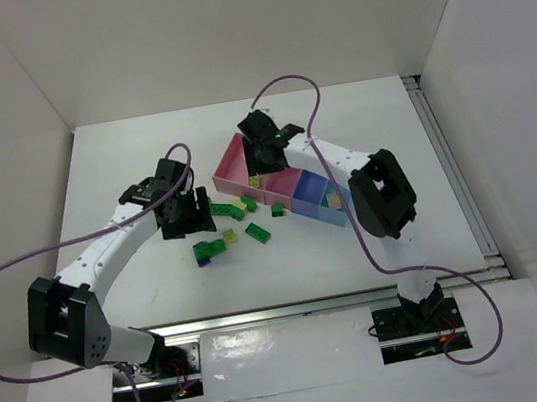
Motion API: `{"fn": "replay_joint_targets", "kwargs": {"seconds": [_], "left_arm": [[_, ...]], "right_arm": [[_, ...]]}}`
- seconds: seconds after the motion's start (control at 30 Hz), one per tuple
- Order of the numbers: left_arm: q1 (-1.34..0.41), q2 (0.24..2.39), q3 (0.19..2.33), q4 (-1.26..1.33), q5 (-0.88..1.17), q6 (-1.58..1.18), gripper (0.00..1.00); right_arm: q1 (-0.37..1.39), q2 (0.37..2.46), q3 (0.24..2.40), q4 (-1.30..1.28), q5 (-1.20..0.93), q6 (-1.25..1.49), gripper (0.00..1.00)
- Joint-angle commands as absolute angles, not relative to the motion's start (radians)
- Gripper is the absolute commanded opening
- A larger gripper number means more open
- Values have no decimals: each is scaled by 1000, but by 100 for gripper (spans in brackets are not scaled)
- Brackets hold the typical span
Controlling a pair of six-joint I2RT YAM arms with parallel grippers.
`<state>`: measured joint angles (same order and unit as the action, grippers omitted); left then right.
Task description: Sort the legos into containers by color
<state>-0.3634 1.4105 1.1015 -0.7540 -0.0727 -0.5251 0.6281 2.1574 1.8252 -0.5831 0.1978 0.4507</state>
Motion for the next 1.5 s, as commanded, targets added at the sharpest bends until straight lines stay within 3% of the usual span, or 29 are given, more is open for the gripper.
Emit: {"fn": "replay_joint_targets", "kwargs": {"seconds": [0.0,0.2,0.33,0.6,0.83,0.97,1.0,1.1,1.13,1.27,1.47], "left_arm": [[-374,1422,1121,-749,-66,-517,79],[-365,1456,1130,-727,-89,-529,79],[-318,1465,1154,-727,-89,-549,79],[-249,1443,1144,-727,-100,-568,79],[-249,1433,1144,-727,-91,-559,79],[-227,1424,1144,-739,-126,-549,79],[-227,1424,1144,-739,-126,-540,79],[-215,1424,1153,-739,-126,-531,79],[-204,1424,1154,-739,-126,-531,79],[-178,1424,1172,-739,-117,-520,79],[-144,1424,1192,-739,-89,-473,79]], "right_arm": [[666,1918,1636,-497,218,430,55],[759,1746,1411,-443,169,305,57],[819,1756,1356,-480,52,172,79],[871,1867,1387,-516,43,106,80],[880,1963,1399,-491,31,97,71],[881,1987,1388,-482,31,107,58],[881,1987,1388,-468,31,116,51],[890,1973,1379,-468,31,117,45],[890,1959,1379,-457,31,117,38],[890,1876,1379,-457,95,127,30],[844,1747,1368,-434,320,233,28]]}}
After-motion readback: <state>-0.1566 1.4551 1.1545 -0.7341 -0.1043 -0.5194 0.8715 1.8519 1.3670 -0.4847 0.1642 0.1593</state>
